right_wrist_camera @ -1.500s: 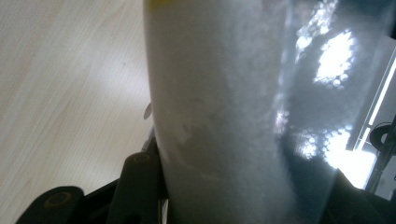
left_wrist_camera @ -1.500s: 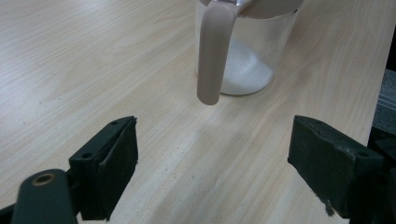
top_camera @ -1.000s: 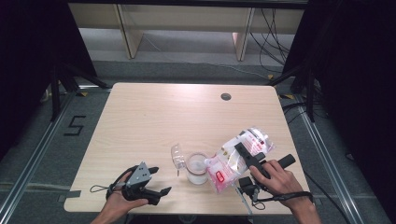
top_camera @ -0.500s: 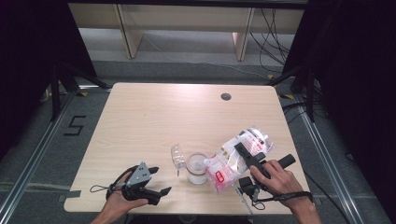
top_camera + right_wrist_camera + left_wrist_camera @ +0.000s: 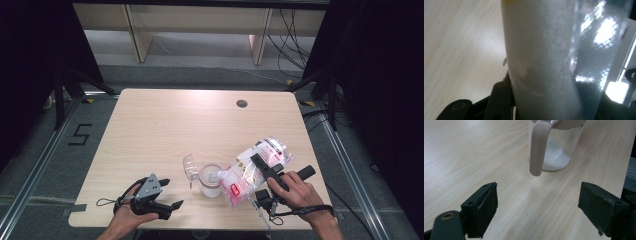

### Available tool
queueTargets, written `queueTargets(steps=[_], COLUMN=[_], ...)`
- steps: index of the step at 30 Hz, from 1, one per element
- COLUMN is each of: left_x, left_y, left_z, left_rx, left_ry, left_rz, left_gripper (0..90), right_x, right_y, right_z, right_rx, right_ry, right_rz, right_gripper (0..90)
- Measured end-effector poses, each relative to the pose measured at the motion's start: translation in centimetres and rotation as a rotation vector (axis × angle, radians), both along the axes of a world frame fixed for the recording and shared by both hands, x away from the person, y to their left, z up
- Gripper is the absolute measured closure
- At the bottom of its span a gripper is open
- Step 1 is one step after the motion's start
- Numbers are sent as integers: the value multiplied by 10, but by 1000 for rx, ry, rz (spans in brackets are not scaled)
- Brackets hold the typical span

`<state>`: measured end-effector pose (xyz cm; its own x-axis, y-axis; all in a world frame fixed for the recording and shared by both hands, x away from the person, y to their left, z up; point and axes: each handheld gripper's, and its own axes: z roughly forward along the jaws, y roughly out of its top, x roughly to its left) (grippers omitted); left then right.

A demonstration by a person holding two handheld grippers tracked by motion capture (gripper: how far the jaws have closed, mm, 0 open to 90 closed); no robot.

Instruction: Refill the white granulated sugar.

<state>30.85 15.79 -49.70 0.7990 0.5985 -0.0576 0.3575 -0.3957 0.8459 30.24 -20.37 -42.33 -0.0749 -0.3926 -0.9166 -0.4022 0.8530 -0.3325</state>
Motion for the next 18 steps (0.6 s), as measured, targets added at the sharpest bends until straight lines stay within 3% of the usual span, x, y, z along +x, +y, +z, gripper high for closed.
queueTargets(steps=[9,10,14,15,18], left_x=[1,1,0,0,0], left_y=[0,0,0,0,-1], left_z=[0,0,0,0,0], left_rx=[7,7,0,-5,-9], left_ry=[-2,-2,0,-4,2], left_rz=[-6,-5,-1,-3,2], left_gripper=[155,155,155,155,155], right_x=[1,2,3,2,2], right_y=[-1,1,0,-1,-2], right_z=[-1,1,1,-1,-1], right_rx=[20,-1,-4,21,28], right_ry=[10,4,18,23,28], right_rz=[-2,23,16,3,-1], right_gripper=[625,625,627,627,629])
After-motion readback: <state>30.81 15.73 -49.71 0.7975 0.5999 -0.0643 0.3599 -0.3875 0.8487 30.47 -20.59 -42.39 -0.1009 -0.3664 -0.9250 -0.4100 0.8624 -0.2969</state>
